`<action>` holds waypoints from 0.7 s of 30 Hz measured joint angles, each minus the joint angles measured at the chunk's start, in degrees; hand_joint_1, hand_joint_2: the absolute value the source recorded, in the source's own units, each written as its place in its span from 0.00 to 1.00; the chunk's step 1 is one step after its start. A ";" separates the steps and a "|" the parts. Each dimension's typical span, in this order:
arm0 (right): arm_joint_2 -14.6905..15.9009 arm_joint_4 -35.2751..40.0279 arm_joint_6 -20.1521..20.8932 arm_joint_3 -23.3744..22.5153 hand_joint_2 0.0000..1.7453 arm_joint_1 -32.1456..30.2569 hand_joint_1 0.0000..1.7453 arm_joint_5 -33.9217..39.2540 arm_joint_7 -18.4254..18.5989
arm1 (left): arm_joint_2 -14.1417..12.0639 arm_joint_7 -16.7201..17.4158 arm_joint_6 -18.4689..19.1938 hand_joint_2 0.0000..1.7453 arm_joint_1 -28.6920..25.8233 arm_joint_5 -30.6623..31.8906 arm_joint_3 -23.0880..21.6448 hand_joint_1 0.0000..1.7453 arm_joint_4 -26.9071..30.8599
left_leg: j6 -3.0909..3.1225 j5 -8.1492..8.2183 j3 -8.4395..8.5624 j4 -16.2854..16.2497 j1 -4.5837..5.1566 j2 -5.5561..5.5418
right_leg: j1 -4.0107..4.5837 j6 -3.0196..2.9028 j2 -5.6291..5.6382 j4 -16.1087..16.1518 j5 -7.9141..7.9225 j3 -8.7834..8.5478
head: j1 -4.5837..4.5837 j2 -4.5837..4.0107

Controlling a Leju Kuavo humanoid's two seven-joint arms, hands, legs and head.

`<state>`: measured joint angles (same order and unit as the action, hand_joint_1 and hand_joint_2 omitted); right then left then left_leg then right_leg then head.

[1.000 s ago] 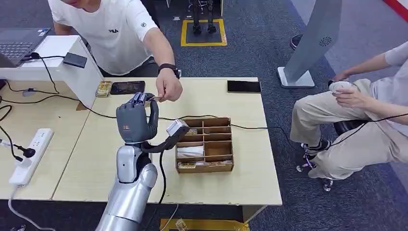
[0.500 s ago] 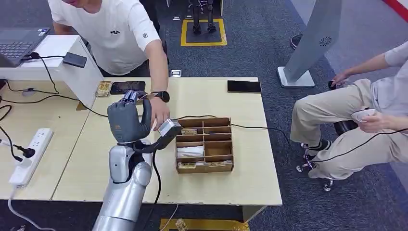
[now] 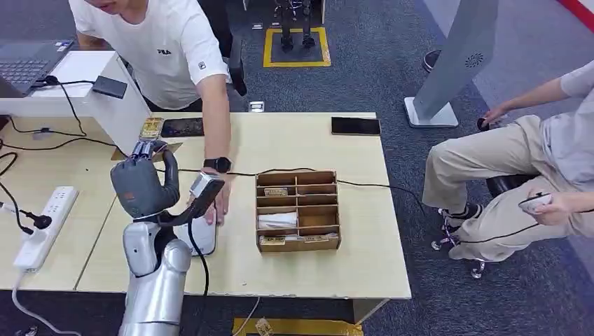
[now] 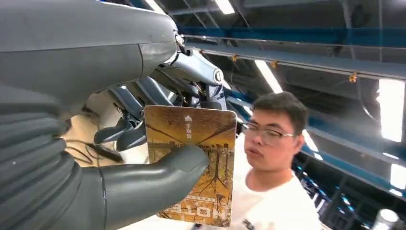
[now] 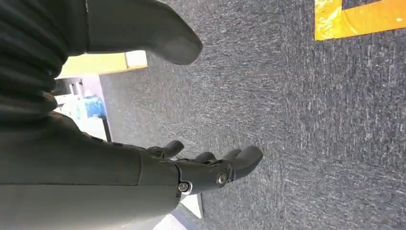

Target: Pass the card to the sensor for recognition and then transmit it.

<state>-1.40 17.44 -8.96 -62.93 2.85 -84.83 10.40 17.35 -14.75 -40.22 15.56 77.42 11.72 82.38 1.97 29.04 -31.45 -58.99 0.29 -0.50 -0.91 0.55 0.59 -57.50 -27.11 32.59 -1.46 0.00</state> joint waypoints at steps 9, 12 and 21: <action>0.00 0.09 0.24 -0.66 1.00 -0.19 0.00 0.00 -0.26 | -0.33 4.81 0.00 1.00 -1.45 6.80 2.66 1.00 -0.22 | 0.00 0.00 0.00 0.00 0.01 -0.01 | 0.00 0.00 -0.02 0.00 0.00 0.00 | 0.00 0.00; 0.02 0.26 0.28 -0.92 1.00 -0.20 0.00 0.02 -0.26 | -0.96 9.97 0.00 1.00 -3.35 8.00 2.19 1.00 -1.26 | -0.01 0.02 0.03 0.00 0.01 0.05 | 0.00 0.00 0.04 0.00 -0.01 0.03 | -0.02 0.00; 0.22 0.42 0.31 -1.22 1.00 -0.18 0.00 -0.26 -0.46 | -5.49 24.57 0.00 1.00 -6.57 8.21 -6.45 1.00 -7.46 | -0.01 0.02 0.02 0.00 0.01 0.02 | 0.00 0.00 0.02 0.00 -0.01 0.02 | -0.02 0.00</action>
<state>-1.18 17.86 -8.66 -64.15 2.67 -85.09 9.94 11.87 9.82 -40.22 8.99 85.64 5.26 74.92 1.95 29.05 -31.43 -58.99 0.30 -0.48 -0.91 0.54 0.60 -57.50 -27.12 32.61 -1.49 0.00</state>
